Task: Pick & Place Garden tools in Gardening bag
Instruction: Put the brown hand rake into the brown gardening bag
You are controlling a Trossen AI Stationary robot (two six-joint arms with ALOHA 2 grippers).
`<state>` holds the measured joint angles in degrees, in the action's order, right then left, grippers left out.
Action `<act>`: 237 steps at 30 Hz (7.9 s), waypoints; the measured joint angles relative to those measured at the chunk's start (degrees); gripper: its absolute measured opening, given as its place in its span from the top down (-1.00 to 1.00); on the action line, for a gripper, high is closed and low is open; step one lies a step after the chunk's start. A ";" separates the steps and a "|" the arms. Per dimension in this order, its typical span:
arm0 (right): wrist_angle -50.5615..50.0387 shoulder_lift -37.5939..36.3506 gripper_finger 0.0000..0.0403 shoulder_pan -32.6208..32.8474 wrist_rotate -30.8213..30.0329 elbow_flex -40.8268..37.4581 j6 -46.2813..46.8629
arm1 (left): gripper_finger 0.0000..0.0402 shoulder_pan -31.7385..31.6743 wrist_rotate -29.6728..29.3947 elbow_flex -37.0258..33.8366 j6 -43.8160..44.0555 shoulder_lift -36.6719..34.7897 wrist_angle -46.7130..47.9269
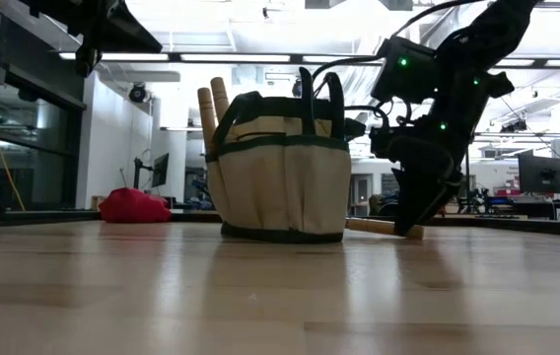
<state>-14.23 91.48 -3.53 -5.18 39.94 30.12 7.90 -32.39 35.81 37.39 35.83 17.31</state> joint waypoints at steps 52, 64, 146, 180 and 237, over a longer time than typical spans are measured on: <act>-18.58 -39.97 0.75 2.83 13.45 10.21 29.15 | 0.98 0.00 9.04 11.88 -39.67 14.03 -13.18; 11.62 -30.27 0.75 3.91 18.83 10.23 41.78 | 0.97 0.00 1.79 25.67 -83.82 31.45 -13.01; 36.82 -22.38 0.15 -2.92 15.93 10.25 5.69 | 0.67 -0.07 14.41 27.15 -53.38 30.79 -14.25; 39.81 -23.99 0.15 -1.13 23.75 10.25 -23.90 | 0.67 -10.16 47.00 27.17 -26.52 47.47 -35.13; 47.36 -19.80 0.32 -4.10 29.54 10.23 -16.33 | 0.66 -10.16 46.12 27.15 -25.07 47.56 -33.82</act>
<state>33.13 71.68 -7.63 24.36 50.17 13.79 -2.26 13.73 62.96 12.32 83.40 -16.52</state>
